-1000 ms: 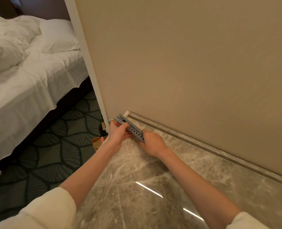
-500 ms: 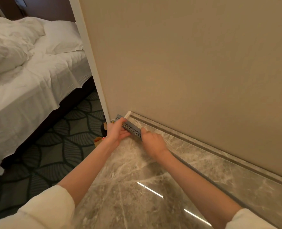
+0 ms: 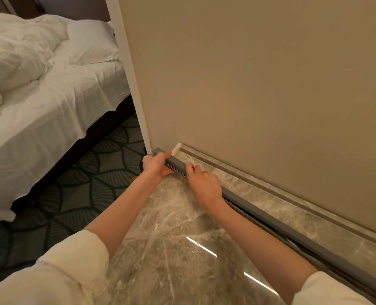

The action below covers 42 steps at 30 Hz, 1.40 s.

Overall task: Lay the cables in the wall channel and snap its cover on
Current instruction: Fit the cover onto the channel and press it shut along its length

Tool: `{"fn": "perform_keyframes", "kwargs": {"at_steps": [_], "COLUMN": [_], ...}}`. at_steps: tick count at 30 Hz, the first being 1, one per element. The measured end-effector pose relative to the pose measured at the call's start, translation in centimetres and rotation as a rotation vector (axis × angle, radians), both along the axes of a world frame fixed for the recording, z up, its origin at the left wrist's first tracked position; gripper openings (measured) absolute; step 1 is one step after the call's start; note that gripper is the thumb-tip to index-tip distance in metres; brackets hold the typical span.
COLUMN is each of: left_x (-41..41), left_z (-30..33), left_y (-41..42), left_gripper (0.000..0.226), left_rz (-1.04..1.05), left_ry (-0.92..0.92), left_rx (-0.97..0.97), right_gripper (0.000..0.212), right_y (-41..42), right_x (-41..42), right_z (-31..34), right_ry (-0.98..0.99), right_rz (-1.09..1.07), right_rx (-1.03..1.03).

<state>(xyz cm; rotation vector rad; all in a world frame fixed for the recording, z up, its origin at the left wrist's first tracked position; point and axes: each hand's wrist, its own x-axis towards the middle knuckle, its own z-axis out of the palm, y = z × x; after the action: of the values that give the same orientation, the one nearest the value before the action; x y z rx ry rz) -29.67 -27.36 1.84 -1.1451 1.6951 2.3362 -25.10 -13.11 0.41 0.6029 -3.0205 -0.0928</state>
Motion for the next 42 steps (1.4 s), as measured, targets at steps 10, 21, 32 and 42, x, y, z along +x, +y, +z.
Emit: {"fn": "perform_keyframes", "kwargs": {"at_steps": [10, 21, 32, 42], "left_x": [0.4, 1.0, 0.6, 0.7], "left_z": [-0.7, -0.9, -1.0, -0.5], "left_y": [0.0, -0.6, -0.6, 0.2], "left_gripper": [0.015, 0.038, 0.039, 0.018], "left_rz": [0.042, -0.052, -0.041, 0.085], "left_ry": [0.040, 0.086, 0.066, 0.023], "left_rx": [0.093, 0.100, 0.140, 0.198], "right_gripper": [0.034, 0.051, 0.037, 0.037], "right_y": [0.2, -4.0, -4.2, -4.1], "right_x": [-2.1, -4.2, -4.4, -4.7], "right_z": [1.7, 2.1, 1.2, 0.9], "right_ry": [-0.291, -0.523, -0.314, -0.204], "right_rz": [-0.069, -0.430, -0.364, -0.316], "right_rx": [-0.316, -0.518, -0.383, -0.359]}}
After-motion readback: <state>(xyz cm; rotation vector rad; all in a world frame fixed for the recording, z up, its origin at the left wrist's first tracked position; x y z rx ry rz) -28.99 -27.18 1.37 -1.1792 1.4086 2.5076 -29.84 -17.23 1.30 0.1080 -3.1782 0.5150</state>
